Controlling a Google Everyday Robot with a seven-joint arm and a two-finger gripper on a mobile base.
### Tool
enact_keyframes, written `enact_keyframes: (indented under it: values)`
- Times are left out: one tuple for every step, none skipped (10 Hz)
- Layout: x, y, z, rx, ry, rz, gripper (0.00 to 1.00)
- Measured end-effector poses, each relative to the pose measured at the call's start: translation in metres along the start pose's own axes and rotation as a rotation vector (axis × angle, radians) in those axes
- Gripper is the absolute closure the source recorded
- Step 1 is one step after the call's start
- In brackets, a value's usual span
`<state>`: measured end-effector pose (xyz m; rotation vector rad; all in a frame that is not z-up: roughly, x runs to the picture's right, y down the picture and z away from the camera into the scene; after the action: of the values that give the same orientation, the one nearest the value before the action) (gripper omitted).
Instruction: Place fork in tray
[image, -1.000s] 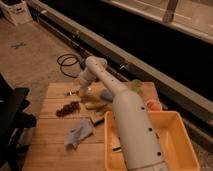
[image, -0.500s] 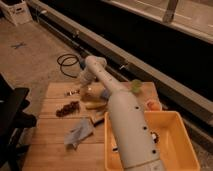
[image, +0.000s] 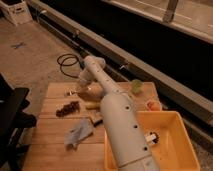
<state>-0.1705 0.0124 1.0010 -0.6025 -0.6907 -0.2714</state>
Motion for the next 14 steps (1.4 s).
enact_keyframes:
  values:
    - [0.001,0.002,0.001,-0.007,-0.003,0.001,0.93]
    - [0.001,0.003,0.002,-0.009,-0.006,0.002,0.98]
    - [0.002,0.005,0.004,-0.011,-0.008,0.003,1.00]
    - [0.003,0.006,0.005,-0.014,-0.008,0.004,1.00]
    - [0.001,0.006,0.005,-0.010,-0.009,0.003,0.99]
    - [-0.002,0.005,0.000,0.010,-0.007,0.003,0.94]
    - [-0.004,0.004,-0.010,0.032,0.002,0.001,0.85]
    - [-0.010,0.002,-0.023,0.057,0.008,-0.007,0.74]
    - [-0.019,-0.001,-0.036,0.086,0.016,-0.021,0.62]
    - [-0.024,-0.003,-0.045,0.103,0.018,-0.029,0.53]
    - [-0.023,-0.005,-0.050,0.113,0.018,-0.024,0.42]
    - [-0.022,-0.006,-0.051,0.117,0.016,-0.020,0.35]
    - [-0.017,-0.008,-0.047,0.121,0.012,-0.006,0.24]
    - [-0.013,-0.009,-0.043,0.118,0.010,0.002,0.20]
